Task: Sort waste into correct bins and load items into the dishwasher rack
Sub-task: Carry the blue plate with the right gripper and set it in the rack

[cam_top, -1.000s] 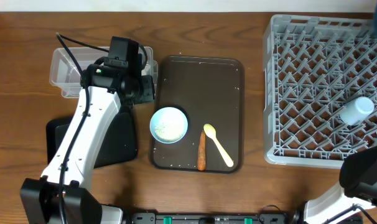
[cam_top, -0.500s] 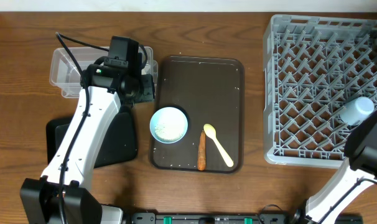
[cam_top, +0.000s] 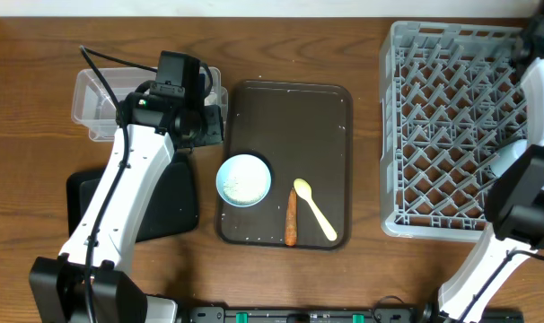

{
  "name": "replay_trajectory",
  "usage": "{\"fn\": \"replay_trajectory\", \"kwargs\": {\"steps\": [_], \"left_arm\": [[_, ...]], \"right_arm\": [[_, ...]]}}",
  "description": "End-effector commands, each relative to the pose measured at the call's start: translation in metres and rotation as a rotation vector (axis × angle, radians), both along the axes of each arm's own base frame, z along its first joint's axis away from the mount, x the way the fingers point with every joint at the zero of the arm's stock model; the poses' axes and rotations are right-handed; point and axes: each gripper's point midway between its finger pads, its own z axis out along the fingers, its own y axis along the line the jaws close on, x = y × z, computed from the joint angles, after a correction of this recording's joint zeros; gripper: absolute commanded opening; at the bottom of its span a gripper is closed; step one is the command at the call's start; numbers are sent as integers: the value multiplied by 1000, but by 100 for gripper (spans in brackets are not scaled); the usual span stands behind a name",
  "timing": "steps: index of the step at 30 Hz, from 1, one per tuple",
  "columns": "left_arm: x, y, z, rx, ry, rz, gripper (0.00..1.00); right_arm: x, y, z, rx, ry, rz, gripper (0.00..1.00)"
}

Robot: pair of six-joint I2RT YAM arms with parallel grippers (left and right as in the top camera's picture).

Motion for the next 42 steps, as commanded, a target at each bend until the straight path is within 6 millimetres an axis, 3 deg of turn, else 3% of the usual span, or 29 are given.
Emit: {"fn": "replay_trajectory", "kwargs": {"steps": [1,3,7,12,16,23,28,31,39,42], "left_arm": [[-3,5,-2,19,4,3,46],[-3,5,-3,20,7,3,45],[-3,5,-3,20,8,2,45],[-4,5,-3,21,8,2,46],[-6,6,-4,23,19,2,46],[-9,6,-5,25,30,2,46],[-8,6,-5,25,30,2,46],[-8,6,-5,25,29,2,46],[-8,6,-5,24,30,2,46],[-8,6,-5,24,30,2,46]], "right_arm": [[12,24,-45,91,34,41,1],[7,37,-55,124,54,34,4],[-2,60,-77,222,92,42,26],[-5,77,-89,349,76,69,31],[-6,87,-68,405,25,116,35],[-6,115,1,522,-164,271,63],[-6,146,33,646,-256,415,67],[-9,154,37,681,-262,446,67],[-21,160,24,728,-195,430,67],[-21,172,18,794,-180,464,70]]}}
